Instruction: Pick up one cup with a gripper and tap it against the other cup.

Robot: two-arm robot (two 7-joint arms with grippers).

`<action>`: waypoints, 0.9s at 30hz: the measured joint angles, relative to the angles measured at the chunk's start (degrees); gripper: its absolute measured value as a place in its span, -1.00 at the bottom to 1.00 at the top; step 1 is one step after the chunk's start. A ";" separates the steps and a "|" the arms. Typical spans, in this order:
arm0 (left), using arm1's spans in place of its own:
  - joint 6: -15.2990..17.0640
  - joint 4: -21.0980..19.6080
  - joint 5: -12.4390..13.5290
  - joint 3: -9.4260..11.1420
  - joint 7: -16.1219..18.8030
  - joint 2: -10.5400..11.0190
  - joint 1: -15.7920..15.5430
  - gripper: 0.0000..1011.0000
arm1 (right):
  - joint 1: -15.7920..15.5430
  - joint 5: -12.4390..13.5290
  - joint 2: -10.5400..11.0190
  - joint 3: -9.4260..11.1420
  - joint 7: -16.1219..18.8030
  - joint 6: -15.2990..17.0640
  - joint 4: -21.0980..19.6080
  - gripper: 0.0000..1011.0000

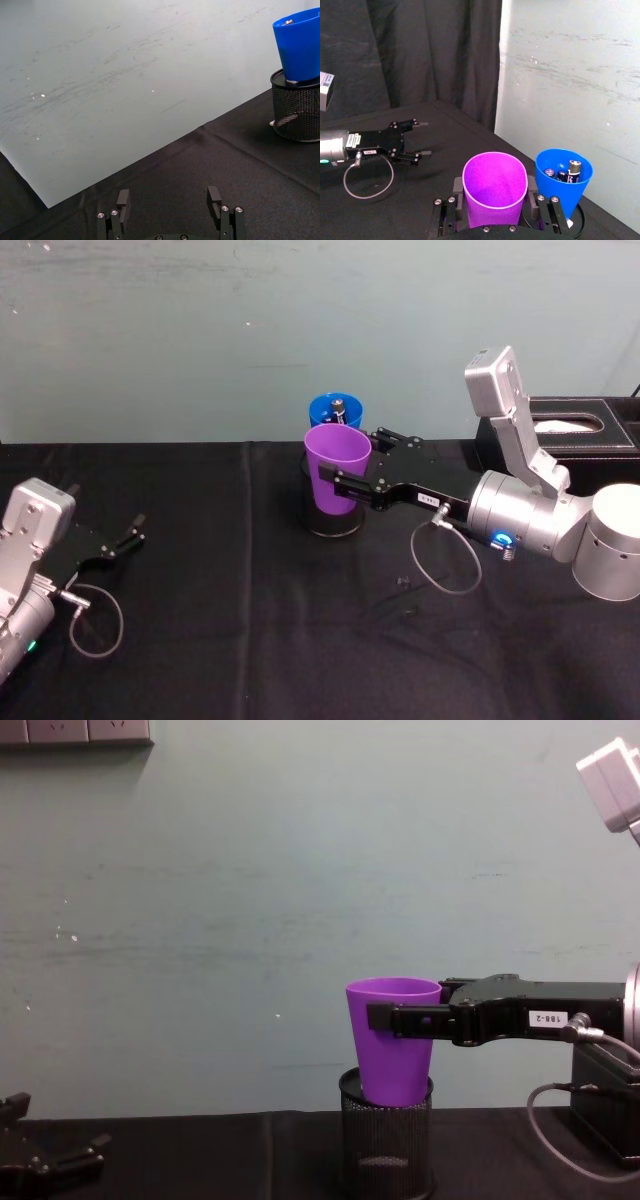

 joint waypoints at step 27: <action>0.00 0.00 0.00 0.00 0.00 0.00 0.00 0.98 | 0.00 0.00 0.00 0.00 0.00 0.00 0.00 0.43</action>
